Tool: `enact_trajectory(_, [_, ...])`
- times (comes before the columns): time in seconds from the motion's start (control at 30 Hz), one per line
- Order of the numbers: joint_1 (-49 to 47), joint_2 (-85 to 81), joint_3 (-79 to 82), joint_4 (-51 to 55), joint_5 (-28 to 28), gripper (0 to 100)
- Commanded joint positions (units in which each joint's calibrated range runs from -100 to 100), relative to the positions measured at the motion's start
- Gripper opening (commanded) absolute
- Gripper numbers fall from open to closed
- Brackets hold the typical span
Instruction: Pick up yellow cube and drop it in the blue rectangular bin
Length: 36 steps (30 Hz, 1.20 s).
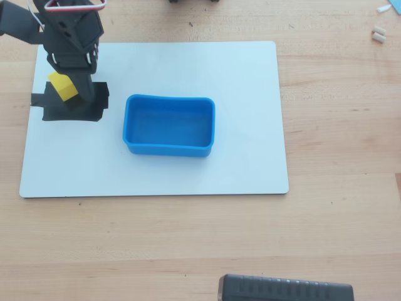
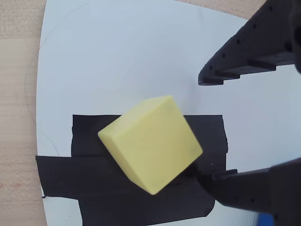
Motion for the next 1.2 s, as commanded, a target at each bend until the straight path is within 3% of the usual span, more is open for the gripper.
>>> enact_trajectory(0.0, [0.4,-5.63,-5.59,2.68,-0.39,37])
enact_trajectory(0.1, [1.86,-5.81,-9.87,2.51,-2.15,43])
enact_trajectory(0.33, [2.54,-4.05,-20.5,12.83,-0.15,43])
enact_trajectory(1.17, [7.0,5.15,-23.14,9.61,-1.32,42])
